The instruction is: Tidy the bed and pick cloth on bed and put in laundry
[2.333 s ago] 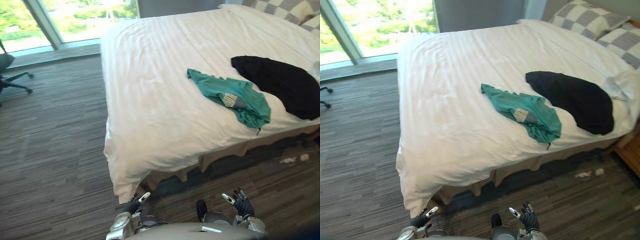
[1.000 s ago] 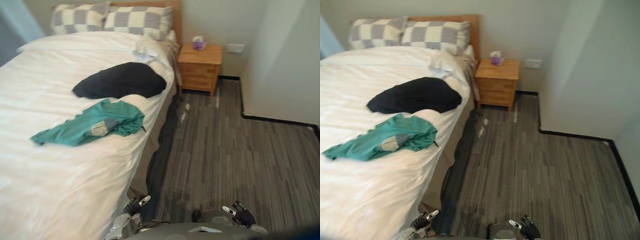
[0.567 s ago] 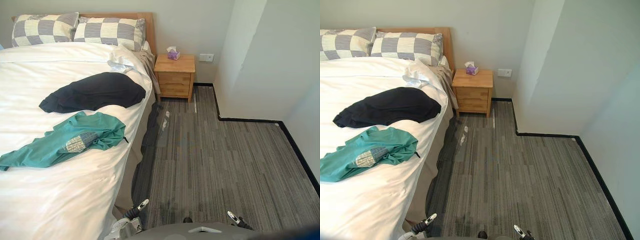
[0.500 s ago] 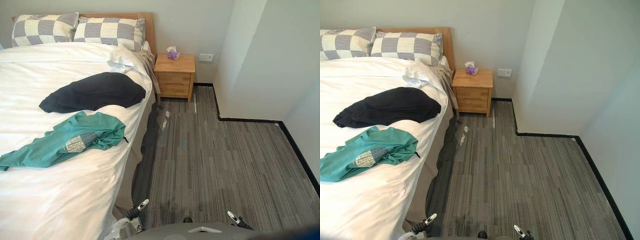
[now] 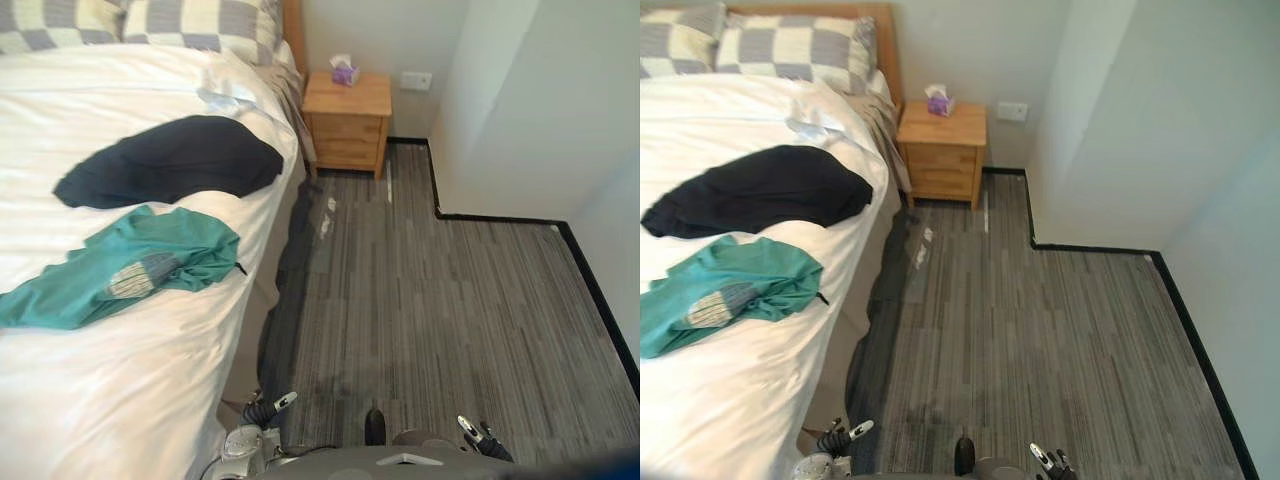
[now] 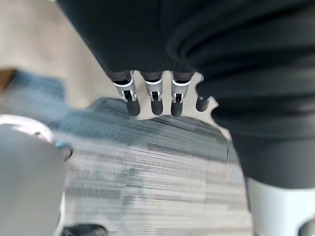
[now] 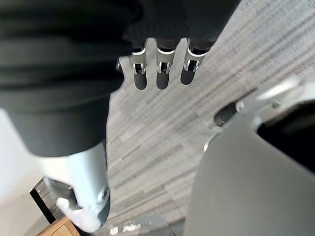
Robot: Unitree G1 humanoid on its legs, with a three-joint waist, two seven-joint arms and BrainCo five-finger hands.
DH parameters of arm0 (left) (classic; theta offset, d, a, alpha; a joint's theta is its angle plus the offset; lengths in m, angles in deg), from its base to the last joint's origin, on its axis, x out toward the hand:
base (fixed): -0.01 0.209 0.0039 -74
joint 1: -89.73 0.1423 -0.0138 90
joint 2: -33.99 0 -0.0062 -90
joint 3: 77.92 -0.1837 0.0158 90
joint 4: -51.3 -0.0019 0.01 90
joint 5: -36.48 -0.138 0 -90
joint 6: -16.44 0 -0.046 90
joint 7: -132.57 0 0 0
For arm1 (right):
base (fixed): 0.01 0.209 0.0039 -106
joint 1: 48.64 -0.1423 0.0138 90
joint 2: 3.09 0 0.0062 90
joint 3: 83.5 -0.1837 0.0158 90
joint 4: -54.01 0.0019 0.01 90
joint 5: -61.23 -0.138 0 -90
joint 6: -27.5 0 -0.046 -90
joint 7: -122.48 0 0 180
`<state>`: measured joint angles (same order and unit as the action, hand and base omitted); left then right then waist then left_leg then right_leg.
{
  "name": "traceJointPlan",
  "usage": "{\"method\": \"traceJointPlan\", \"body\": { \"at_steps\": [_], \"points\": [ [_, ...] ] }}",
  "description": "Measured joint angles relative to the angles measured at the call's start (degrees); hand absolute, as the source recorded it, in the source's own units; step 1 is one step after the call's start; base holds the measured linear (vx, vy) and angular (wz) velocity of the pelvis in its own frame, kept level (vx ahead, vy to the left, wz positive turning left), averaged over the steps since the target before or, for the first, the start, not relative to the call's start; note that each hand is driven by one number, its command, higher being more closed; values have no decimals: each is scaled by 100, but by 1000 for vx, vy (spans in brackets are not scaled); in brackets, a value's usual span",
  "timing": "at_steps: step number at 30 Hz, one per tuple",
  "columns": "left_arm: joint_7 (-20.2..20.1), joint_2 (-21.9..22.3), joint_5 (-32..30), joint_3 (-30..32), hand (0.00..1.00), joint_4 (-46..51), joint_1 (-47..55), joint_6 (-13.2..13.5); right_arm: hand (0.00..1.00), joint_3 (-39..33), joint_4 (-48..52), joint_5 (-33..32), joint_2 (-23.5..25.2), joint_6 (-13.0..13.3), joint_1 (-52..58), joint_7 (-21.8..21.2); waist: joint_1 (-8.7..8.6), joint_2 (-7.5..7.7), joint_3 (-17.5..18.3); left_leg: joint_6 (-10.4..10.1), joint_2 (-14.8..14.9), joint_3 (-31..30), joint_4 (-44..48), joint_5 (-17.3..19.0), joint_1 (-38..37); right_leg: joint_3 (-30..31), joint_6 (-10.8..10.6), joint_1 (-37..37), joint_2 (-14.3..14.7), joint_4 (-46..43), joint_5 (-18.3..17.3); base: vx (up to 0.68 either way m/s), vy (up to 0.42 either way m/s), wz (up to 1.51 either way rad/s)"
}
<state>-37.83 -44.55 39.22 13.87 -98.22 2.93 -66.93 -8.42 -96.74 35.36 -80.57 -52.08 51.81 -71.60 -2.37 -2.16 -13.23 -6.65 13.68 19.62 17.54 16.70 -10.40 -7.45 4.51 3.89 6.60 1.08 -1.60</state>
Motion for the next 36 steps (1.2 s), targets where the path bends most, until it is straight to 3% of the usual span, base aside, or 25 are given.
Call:
{"method": "traceJointPlan", "body": {
  "at_steps": [2,3,5,8,11,14,16,18,21,23,24,25,26,28,30,31,33,35,36],
  "points": [
    [33,54,1,11,0,151,17,72,0,134,120,57,-81,-8,-15,-56,-58,16,-86,2,391,78,1714,-92,614,-47,-17,35,-8,-439,-268,166,-95,8],
    [31,124,13,65,0,219,18,132,0,278,183,99,-154,-21,-34,-57,-85,-44,-168,-5,555,9,2535,-209,998,33,4,117,19,-569,-336,230,-20,-21],
    [25,203,35,127,0,334,19,193,0,415,260,111,-272,-115,-254,-37,47,-115,-230,27,442,-253,3281,39,1565,321,54,272,-52,-572,-369,327,4,-67],
    [3,203,26,139,0,451,18,276,0,425,289,78,-139,-262,-556,-26,62,-39,-313,44,-48,-265,2679,180,1888,558,-29,494,-275,-565,-430,235,75,-63],
    [-48,202,28,186,0,532,13,272,0,428,399,88,-8,-322,-564,-13,149,-2,-342,156,-263,-40,1813,106,2043,698,-42,593,-402,-557,-580,190,137,-36],
    [-49,227,106,298,0,565,1,256,0,436,469,84,4,-319,-500,74,170,-2,-386,364,-311,222,581,-420,2126,786,-117,678,-529,-605,-875,204,206,-3],
    [-48,240,123,346,0,605,3,239,0,483,496,82,1,-315,-499,94,172,7,-408,567,-350,497,193,-1048,2018,817,-348,654,-733,-806,-1235,229,253,-1],
    [-46,269,244,345,0,642,10,236,0,608,503,160,-14,-316,-532,97,215,28,-376,806,-501,696,387,-733,2079,741,-507,644,-988,-874,-1336,329,302,-15],
    [-53,189,499,370,0,649,1,247,0,595,455,257,-47,-330,-532,228,340,82,-356,1004,-672,819,730,-189,2103,339,-913,341,-1330,-1939,-1558,455,290,-19],
    [-94,147,510,353,0,631,32,155,0,592,443,255,-20,-330,-538,319,333,179,-302,1096,-898,829,767,94,1852,157,-1096,19,-1620,-3359,-1586,345,172,3],
    [-102,90,492,322,0,621,54,146,0,593,431,239,29,-324,-553,340,326,264,-264,1086,-1061,826,704,179,1699,115,-1141,-261,-1814,-4215,-1437,388,110,17],
    [-162,33,443,244,0,584,51,146,0,605,407,227,38,-300,-586,407,283,357,-213,1072,-1229,806,598,280,1418,73,-1077,-682,-2069,-5515,-1261,398,75,18],
    [-224,17,430,213,0,542,55,153,0,606,407,208,1,-287,-623,472,256,336,-219,1107,-1244,789,528,295,1182,-21,-1057,-886,-2123,-6137,-1275,477,59,18],
    [-223,18,260,40,0,410,55,158,0,602,443,134,-21,-244,-628,579,151,269,-216,1134,-1238,654,238,282,683,-333,-957,-1231,-2181,-6670,-1343,396,6,32],
    [-219,29,227,-19,0,345,43,148,0,597,594,62,-14,-185,-643,589,36,237,-292,1107,-1108,491,-70,259,188,-607,-793,-1651,-2100,-6417,-1464,345,-49,41],
    [-216,26,236,-60,0,344,9,141,0,599,640,40,-18,-180,-658,584,-1,152,-359,1084,-999,434,-176,246,22,-727,-790,-1753,-2000,-6045,-1523,439,-157,42],
    [-220,22,237,-175,0,308,-50,107,0,617,767,7,10,-165,-658,572,-54,112,-407,966,-704,210,-363,179,-280,-909,-763,-2074,-1668,-4751,-1512,382,-220,54],
    [-220,14,232,-210,0,208,-154,94,0,662,804,-98,90,-140,-630,558,-92,255,-447,839,-622,-34,-448,126,-355,-846,-826,-2159,-1578,-3198,-962,340,-328,89],
    [-219,-21,228,-282,0,227,-196,102,0,679,797,-118,161,-130,-556,550,-118,418,-459,544,-671,-181,-528,179,-475,-651,-849,-2100,-1616,-2182,-339,398,-377,98]
  ]
}}
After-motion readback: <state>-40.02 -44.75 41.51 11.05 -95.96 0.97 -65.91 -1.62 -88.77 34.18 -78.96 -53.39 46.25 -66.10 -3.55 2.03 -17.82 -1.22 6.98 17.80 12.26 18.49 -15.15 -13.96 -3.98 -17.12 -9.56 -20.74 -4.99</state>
